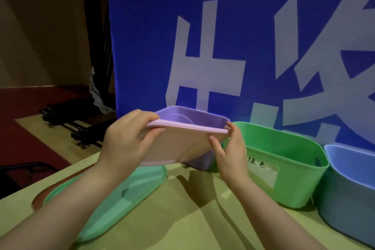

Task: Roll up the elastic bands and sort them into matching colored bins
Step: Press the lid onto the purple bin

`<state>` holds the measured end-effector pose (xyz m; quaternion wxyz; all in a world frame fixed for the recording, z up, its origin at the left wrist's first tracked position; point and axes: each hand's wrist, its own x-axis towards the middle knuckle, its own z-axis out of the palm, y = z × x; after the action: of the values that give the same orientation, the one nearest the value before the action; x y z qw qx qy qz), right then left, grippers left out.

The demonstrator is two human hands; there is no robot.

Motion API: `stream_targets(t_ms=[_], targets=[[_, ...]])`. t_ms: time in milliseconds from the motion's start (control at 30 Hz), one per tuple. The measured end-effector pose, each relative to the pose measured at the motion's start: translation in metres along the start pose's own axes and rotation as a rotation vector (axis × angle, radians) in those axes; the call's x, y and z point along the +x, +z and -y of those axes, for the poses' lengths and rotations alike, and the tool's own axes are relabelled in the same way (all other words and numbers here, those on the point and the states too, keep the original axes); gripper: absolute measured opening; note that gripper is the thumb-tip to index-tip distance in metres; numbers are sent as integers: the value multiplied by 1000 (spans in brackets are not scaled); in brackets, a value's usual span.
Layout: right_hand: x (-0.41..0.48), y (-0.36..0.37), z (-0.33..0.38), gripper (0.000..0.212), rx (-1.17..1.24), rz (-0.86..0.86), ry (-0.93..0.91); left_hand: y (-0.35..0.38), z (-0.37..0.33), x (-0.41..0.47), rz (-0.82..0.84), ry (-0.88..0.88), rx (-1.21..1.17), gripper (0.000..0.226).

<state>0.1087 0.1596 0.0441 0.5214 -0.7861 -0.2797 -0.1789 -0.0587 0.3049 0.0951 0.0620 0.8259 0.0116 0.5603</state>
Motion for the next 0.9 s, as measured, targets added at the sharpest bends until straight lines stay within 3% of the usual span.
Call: stream_targets(t_ms=[267, 433, 567, 900], targets=[[54, -35, 28, 48, 42, 75, 65, 0, -3, 82, 53, -79, -31, 26], [81, -48, 61, 35, 100, 95, 96, -21, 6, 130, 103, -210, -57, 29], [97, -52, 81, 21, 107, 141, 109, -35, 13, 156, 159, -348, -66, 14], [133, -45, 106, 12, 49, 153, 202, -22, 47, 198, 252, -549, -142, 14]])
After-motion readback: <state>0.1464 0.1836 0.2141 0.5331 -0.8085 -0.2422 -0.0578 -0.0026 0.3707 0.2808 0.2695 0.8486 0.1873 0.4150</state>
